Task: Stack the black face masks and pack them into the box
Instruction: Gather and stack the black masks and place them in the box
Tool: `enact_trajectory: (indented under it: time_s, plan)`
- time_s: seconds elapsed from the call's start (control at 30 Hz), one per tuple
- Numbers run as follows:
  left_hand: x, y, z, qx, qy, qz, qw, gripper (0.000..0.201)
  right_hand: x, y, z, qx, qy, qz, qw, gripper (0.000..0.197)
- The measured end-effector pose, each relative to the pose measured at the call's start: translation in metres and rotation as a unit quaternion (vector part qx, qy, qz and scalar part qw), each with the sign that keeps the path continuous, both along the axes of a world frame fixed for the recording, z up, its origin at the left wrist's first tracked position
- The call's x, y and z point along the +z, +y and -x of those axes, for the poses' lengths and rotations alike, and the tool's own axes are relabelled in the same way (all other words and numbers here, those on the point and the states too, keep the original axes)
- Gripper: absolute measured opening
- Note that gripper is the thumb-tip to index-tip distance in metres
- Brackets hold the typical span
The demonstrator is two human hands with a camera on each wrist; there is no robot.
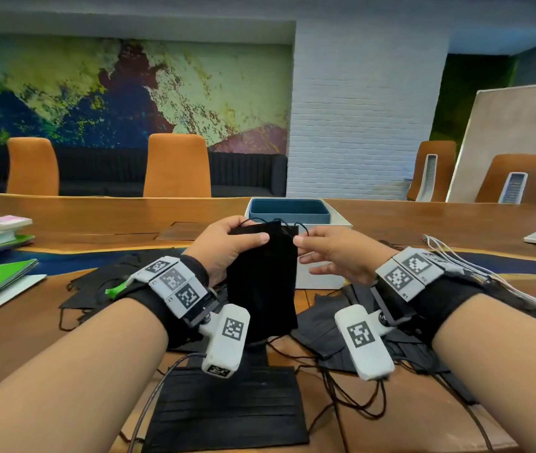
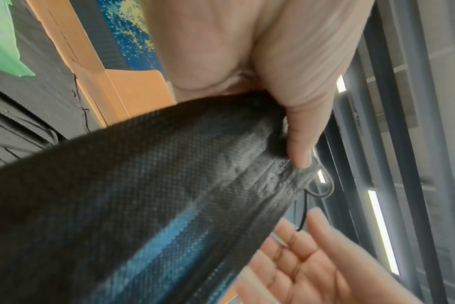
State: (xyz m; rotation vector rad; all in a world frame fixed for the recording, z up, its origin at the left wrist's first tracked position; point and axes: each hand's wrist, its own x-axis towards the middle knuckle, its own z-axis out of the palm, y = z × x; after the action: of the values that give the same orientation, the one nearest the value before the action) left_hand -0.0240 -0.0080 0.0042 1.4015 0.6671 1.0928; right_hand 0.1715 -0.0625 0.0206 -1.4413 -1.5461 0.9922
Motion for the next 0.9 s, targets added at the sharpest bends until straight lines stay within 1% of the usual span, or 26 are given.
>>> enact_trajectory:
  time_s: [0.07, 0.17, 0.33, 0.43, 0.53, 0.6, 0.7, 0.73, 0.8, 0.87, 0.9]
  plan:
    - [0.004, -0.002, -0.001, -0.006, -0.011, 0.008, 1.0, 0.016, -0.008, -0.002, 0.0, 0.015, 0.009, 0.003, 1.0, 0.009]
    - [0.005, -0.004, -0.002, -0.016, 0.009, -0.008, 1.0, 0.015, -0.012, -0.003, 0.002, 0.008, 0.011, -0.012, 1.0, 0.013]
    - [0.002, -0.005, -0.001, -0.014, 0.099, -0.062, 0.993, 0.014, -0.015, 0.001, 0.007, 0.003, 0.029, -0.01, 1.0, 0.019]
    - [0.004, -0.006, 0.001, 0.001, 0.127, -0.086, 0.988, 0.012, -0.008, 0.003, 0.014, 0.005, 0.04, -0.019, 0.999, 0.022]
    - [0.008, -0.006, 0.003, 0.013, 0.135, -0.102, 0.985, 0.011, 0.001, 0.001, 0.02, 0.012, 0.056, -0.032, 0.998, 0.023]
    - [0.009, -0.006, 0.004, 0.019, 0.127, -0.103, 0.986, 0.012, 0.004, -0.001, 0.021, 0.021, 0.065, -0.031, 0.997, 0.022]
    - [0.006, -0.004, 0.004, 0.032, 0.104, -0.101, 0.989, 0.013, 0.002, -0.004, 0.022, 0.014, 0.123, 0.005, 0.992, 0.03]
    - [0.004, -0.003, 0.004, 0.037, 0.106, -0.104, 0.988, 0.013, -0.001, -0.004, 0.021, 0.014, 0.12, 0.008, 0.993, 0.032]
    - [0.001, -0.002, 0.004, 0.038, 0.115, -0.107, 0.987, 0.013, -0.007, -0.004, 0.022, 0.02, 0.077, -0.015, 0.997, 0.032]
    - [-0.002, -0.002, 0.002, 0.033, 0.123, -0.105, 0.986, 0.014, -0.013, -0.006, 0.025, 0.032, 0.032, -0.049, 0.998, 0.022]
    - [-0.002, -0.002, 0.0, 0.034, 0.13, -0.108, 0.985, 0.015, -0.016, -0.006, 0.027, 0.034, 0.022, -0.059, 0.997, 0.021]
